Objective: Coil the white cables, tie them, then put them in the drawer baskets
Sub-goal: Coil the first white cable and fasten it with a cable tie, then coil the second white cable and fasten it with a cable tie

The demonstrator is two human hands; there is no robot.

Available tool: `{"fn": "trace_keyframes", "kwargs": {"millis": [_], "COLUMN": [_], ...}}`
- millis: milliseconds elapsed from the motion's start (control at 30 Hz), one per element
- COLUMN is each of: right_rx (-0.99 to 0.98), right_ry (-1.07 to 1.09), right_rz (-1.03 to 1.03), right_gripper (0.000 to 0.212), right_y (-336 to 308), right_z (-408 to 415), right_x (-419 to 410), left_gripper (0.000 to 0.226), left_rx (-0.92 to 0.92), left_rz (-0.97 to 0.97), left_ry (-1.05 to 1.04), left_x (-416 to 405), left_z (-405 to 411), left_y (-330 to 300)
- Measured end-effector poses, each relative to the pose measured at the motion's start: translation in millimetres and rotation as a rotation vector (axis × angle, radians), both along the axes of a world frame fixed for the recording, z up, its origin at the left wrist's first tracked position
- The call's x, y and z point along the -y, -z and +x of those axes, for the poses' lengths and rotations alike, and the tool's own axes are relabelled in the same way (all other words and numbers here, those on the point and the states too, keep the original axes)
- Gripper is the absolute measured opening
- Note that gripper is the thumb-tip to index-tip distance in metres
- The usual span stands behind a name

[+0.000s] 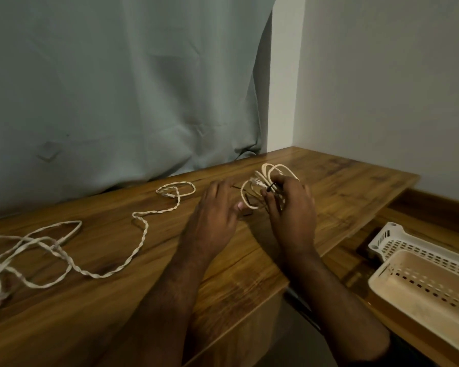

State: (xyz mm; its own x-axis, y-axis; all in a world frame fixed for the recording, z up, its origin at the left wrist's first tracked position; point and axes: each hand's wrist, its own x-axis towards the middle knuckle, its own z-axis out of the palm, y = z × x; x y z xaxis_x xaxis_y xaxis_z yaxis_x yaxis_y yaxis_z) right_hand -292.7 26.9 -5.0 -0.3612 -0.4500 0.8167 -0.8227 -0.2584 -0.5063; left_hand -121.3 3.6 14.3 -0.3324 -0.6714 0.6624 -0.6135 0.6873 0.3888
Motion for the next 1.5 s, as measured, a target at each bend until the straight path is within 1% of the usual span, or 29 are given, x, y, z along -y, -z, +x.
{"fn": "trace_keyframes", "kwargs": {"millis": [100, 200, 300, 367, 467, 533, 633, 767, 867, 1000, 1067, 1167, 1233, 1333, 1400, 1500], "right_rx": [0.198, 0.291, 0.343, 0.371, 0.385, 0.361, 0.319, 0.252, 0.215, 0.172, 0.136, 0.008, -0.115, -0.278, -0.344, -0.419], "right_ry": [0.087, 0.127, 0.129, 0.148, 0.159, 0.162, 0.158, 0.103, 0.065, 0.057, 0.068, 0.092, 0.115, 0.079, 0.038, 0.0], "right_rz": [0.051, 0.148, 0.175, 0.168, 0.168, 0.205, 0.29, 0.38, 0.389, 0.383, 0.39, 0.429, 0.436, 0.433, 0.437, 0.427], "right_gripper": [0.03, 0.029, 0.025, 0.024, 0.022, 0.024, 0.028, 0.032, 0.036, 0.032, 0.036, 0.05, 0.053, 0.057, 0.056, 0.046], "right_y": [-0.8, -0.8, 0.2, -0.6, -3.8, -6.1, -5.1, -1.3, -1.6, 0.7, 2.7, 5.0, 6.3, 6.2, 7.1, 9.1], "right_z": [-12.3, -19.5, -25.1, -29.1, -32.9, -34.2, -39.4, -42.2, -41.0, -36.1, -31.5, -19.9, -9.8, 5.8, 13.9, 26.8], "right_x": [8.7, 18.5, 29.1, 34.8, 42.0, 46.1, 53.2, 56.5, 56.8, 54.4, 51.2, 40.4, 29.6, 11.5, -0.9, -19.3], "left_gripper": [0.048, 0.048, 0.046, 0.048, 0.056, 0.057, 0.055, 0.054, 0.051, 0.05, 0.05, 0.046, 0.043, 0.037, 0.035, 0.032], "left_rx": [0.032, 0.06, 0.075, 0.155, 0.369, 0.446, 0.464, 0.429, 0.418, 0.408, 0.378, 0.315, 0.291, 0.274, 0.268, 0.242], "left_rz": [0.079, 0.138, 0.136, 0.124, 0.115, 0.154, 0.202, 0.2, 0.201, 0.189, 0.181, 0.149, 0.119, 0.074, 0.048, 0.021], "left_ry": [0.012, -0.005, -0.023, -0.024, -0.004, -0.01, -0.029, -0.063, -0.074, -0.079, -0.085, -0.122, -0.166, -0.227, -0.256, -0.293], "left_x": [2.0, 7.5, 14.7, 17.6, 18.8, 20.4, 21.9, 21.2, 22.0, 22.6, 22.2, 19.4, 15.9, 6.4, -1.7, -16.5], "left_z": [-1.2, 1.2, 3.5, 2.2, -3.6, -5.0, -3.2, -3.8, -3.0, -0.9, 0.9, 4.0, 5.4, 7.8, 10.6, 20.8], "left_y": [9.6, 18.4, 23.3, 25.8, 27.6, 27.9, 28.2, 26.8, 27.4, 28.9, 29.2, 26.6, 24.0, 20.6, 19.2, 19.1]}}
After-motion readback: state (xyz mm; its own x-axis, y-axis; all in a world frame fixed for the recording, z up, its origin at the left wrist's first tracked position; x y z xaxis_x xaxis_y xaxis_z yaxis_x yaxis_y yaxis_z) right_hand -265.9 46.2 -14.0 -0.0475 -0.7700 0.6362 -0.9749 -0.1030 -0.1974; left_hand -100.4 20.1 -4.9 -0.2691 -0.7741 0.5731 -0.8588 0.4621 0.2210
